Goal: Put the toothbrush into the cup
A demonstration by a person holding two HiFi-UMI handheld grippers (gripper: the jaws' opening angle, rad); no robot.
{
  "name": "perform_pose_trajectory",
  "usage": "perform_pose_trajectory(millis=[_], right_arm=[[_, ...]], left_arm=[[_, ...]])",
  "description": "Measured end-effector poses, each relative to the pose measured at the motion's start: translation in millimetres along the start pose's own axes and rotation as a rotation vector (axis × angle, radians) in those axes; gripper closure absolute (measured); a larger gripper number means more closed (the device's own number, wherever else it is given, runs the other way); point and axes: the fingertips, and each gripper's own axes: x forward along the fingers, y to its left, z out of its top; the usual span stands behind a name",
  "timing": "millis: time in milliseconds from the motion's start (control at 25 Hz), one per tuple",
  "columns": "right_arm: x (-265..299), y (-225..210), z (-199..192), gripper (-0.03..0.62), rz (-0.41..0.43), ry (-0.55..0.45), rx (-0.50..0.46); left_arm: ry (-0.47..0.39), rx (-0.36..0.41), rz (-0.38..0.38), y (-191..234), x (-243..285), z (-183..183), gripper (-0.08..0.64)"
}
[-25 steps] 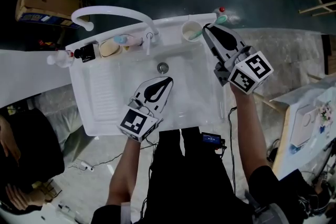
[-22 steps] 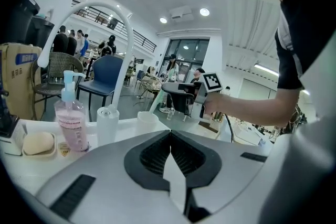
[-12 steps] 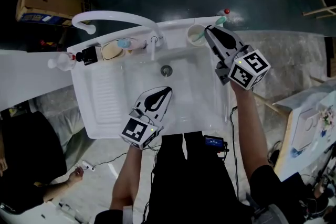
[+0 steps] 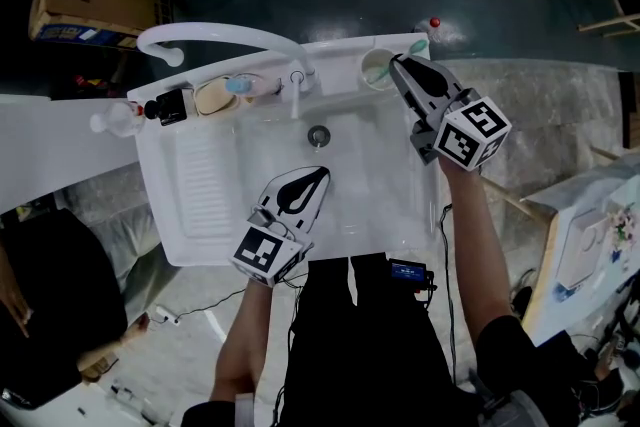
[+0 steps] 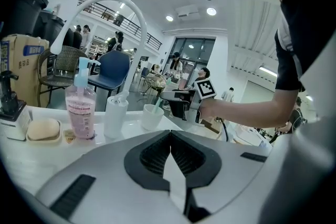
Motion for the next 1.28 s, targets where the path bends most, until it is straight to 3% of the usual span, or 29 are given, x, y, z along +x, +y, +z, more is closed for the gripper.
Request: perform_pose_trajectory(millis=[440, 1280], right_arm=[[7.6, -9.3, -24.4, 0.551, -0.008, 0.055, 0.002], [6.2, -26.1, -25.2, 0.549, -0.032, 0.057, -0.027]], left_arm=[[0.013, -0.003, 0.001, -1.1, -0.7, -11.1, 0.549], [-0.001, -0.015, 0.007, 0.9, -0.8, -7.8, 0.548]])
